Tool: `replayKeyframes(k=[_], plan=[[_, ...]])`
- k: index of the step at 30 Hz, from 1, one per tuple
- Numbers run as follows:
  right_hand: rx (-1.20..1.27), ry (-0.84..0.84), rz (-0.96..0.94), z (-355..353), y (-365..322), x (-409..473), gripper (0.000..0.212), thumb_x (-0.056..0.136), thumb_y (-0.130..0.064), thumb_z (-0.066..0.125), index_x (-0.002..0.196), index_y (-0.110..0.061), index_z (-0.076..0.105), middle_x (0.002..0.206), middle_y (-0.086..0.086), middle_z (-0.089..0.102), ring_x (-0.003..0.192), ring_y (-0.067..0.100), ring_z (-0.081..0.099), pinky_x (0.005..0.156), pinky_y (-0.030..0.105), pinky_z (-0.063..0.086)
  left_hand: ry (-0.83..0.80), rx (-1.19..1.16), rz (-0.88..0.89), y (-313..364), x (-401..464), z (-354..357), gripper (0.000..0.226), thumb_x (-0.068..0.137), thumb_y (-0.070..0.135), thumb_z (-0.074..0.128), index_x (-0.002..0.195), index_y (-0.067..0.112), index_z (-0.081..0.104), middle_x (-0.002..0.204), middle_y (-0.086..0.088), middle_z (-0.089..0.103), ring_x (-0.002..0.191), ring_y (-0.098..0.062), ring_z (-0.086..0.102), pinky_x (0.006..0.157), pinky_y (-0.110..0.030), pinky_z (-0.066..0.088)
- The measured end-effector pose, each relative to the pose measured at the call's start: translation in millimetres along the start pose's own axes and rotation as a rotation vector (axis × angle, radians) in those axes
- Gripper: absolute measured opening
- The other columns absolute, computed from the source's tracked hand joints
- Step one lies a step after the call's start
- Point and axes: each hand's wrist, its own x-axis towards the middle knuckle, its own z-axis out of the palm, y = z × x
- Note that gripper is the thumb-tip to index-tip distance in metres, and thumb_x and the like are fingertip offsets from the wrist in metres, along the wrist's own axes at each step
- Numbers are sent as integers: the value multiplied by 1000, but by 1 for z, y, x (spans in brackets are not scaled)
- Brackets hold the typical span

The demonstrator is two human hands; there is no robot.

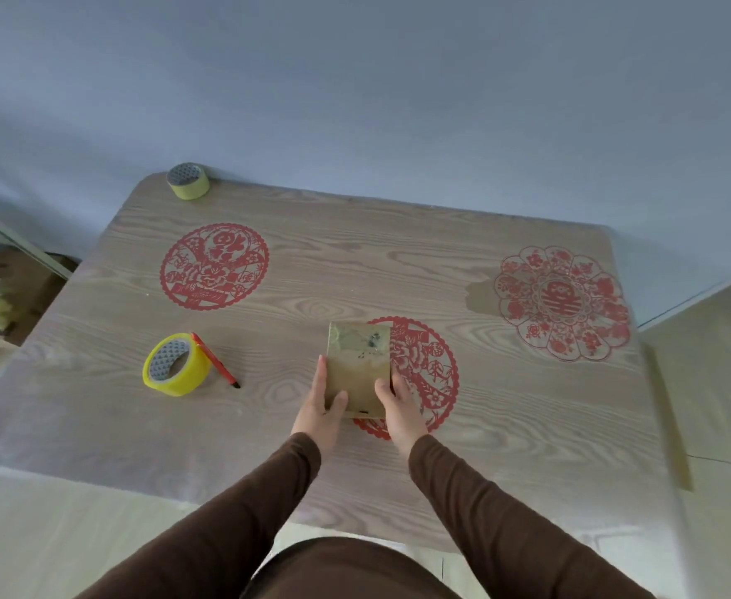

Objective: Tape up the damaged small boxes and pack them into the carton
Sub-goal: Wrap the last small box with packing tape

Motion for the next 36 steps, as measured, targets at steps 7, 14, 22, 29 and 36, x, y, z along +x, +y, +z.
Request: replayKeyframes(k=[7,14,22,29,36], plan=[[63,0,-4,10,-2,-21,58,107,-28,45,160,-30,20,155,-6,40,136,14,43,112,29,38,-49,-84,-30,-12,8,-9,72,87,35,64,154,27,37,141,1,59,126,-16,58,112,-42,43],[28,103,-85,-17,-1,-62,57,108,-18,43,159,-22,19,148,-8,39,129,7,40,105,18,35,-93,-173,-4,10,-35,22,79,85,32,64,157,24,31,151,2,48,134,-18,50,116,-42,39],[76,205,-124,-81,7,-106,64,104,-14,50,159,-23,19,150,2,43,136,18,44,116,36,36,-165,-177,56,40,-75,88,76,93,21,62,159,27,25,143,-1,54,129,-21,53,115,-45,41],[151,292,-174,-190,29,-149,54,102,-8,50,150,-18,28,137,6,50,117,14,54,92,23,47,-180,-139,118,71,-119,193,68,97,12,58,157,20,28,141,-4,55,127,-24,53,112,-48,43],[129,304,-208,-342,65,-193,51,102,-15,51,147,-26,30,139,2,49,124,18,50,101,30,46,-204,-113,127,100,-178,341,64,95,11,59,154,19,34,137,-4,58,124,-22,56,111,-44,44]])
